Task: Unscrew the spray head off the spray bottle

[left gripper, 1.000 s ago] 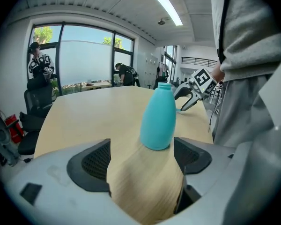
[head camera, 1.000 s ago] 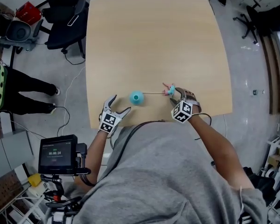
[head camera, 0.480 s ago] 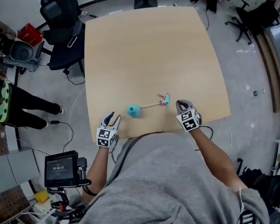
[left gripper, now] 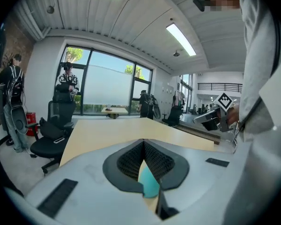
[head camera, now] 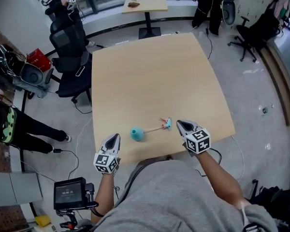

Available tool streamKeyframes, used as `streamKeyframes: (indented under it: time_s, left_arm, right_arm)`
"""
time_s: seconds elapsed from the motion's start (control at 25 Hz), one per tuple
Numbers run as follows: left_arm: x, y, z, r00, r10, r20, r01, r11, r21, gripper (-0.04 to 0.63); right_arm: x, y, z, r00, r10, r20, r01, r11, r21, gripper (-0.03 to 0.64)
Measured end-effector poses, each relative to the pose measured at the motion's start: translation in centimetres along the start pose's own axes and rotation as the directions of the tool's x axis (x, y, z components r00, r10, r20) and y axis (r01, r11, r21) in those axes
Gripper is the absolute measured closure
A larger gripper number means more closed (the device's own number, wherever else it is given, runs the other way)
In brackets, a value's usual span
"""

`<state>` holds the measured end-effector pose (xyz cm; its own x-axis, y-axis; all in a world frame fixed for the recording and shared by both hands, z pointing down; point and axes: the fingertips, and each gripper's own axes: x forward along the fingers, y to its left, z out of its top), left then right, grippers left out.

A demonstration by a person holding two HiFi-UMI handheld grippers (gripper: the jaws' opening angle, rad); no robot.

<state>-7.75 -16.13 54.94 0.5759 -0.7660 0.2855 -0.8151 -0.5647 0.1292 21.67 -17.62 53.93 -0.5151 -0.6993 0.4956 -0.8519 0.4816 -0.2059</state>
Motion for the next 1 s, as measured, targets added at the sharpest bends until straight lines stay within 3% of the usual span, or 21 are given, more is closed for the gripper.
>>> streamKeyframes:
  time_s: [0.16, 0.32, 0.72, 0.88, 1.0]
  left_arm:
    - [-1.5, -3.8, 4.7, 0.995, -0.016, 0.095, 0.009, 0.997, 0.073, 0.592]
    - [-3.7, -6.9, 8.4, 0.984, -0.026, 0.173, 0.003, 0.991, 0.134, 0.592]
    - [-11.0, -12.5, 13.2, 0.965, -0.078, 0.251, 0.008, 0.963, 0.270, 0.592]
    - [-12.9, -14.9, 13.6, 0.965, -0.113, 0.238, 0.033, 0.948, 0.316, 0.592]
    - [-17.1, -16.2, 14.0, 0.972, -0.101, 0.213, 0.028, 0.946, 0.323, 0.592]
  right_arm:
    - [-3.4, 3.0, 3.3, 0.987, 0.117, 0.112, -0.109, 0.991, -0.074, 0.612]
    - [-6.7, 6.5, 5.8, 0.962, 0.197, 0.187, -0.168, 0.972, -0.163, 0.612]
    - [-14.8, 14.4, 7.2, 0.925, 0.237, 0.298, -0.149, 0.945, -0.291, 0.612]
    - [-17.5, 16.5, 6.9, 0.903, 0.228, 0.364, -0.115, 0.945, -0.307, 0.612]
    - [-19.3, 21.2, 7.4, 0.885, 0.268, 0.382, -0.150, 0.939, -0.310, 0.612]
